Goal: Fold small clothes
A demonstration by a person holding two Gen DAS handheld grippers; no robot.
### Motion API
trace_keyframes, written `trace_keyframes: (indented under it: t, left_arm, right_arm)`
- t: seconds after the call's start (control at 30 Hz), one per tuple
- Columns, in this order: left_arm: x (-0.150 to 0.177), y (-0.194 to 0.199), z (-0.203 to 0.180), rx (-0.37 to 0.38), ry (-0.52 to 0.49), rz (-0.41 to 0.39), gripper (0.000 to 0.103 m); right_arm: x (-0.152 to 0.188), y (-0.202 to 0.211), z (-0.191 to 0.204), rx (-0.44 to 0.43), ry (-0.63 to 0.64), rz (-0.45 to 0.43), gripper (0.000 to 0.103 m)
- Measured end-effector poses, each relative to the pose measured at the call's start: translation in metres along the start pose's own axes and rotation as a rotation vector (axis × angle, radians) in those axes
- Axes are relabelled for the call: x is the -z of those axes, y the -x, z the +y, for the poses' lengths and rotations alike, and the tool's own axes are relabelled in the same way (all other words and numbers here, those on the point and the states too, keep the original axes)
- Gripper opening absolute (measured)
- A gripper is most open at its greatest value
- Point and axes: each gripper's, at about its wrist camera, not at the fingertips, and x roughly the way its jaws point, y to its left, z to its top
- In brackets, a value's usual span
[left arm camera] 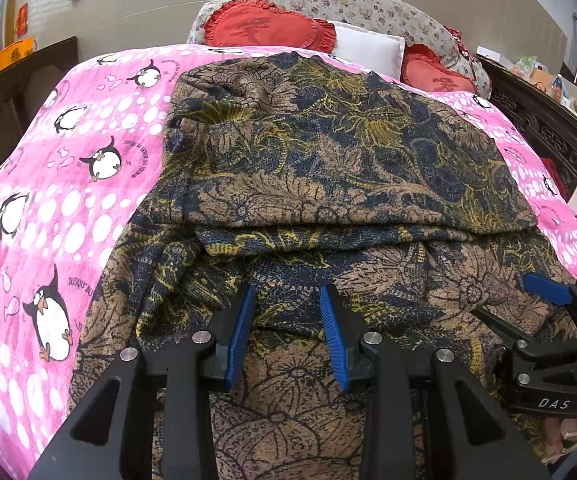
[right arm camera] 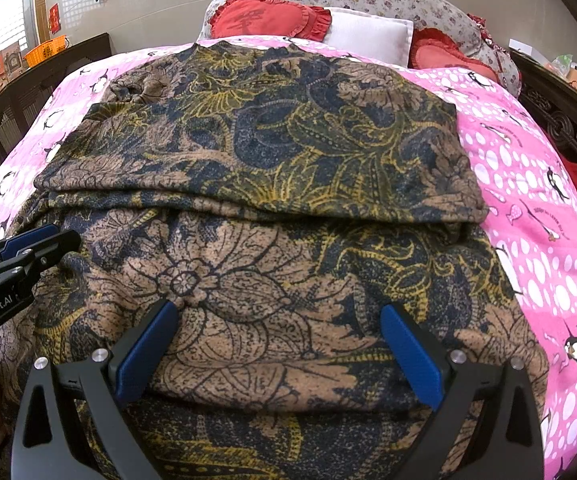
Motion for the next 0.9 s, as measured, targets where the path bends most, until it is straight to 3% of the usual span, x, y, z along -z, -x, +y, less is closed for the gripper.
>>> trace_keyframes:
  t: [0.17, 0.5, 0.9]
  left_arm:
    - [0.000, 0.000, 0.000, -0.003, -0.002, 0.000, 0.014]
    - [0.002, 0.000, -0.018, -0.118, -0.085, -0.008, 0.017]
    - [0.002, 0.000, -0.019, -0.129, -0.091, -0.010, 0.018]
  right_arm:
    - [0.000, 0.000, 0.000, 0.000, 0.000, 0.000, 0.102]
    - [0.000, 0.001, 0.000, 0.000, 0.000, -0.002, 0.102]
    - [0.000, 0.001, 0.000, 0.000, 0.000, -0.002, 0.102]
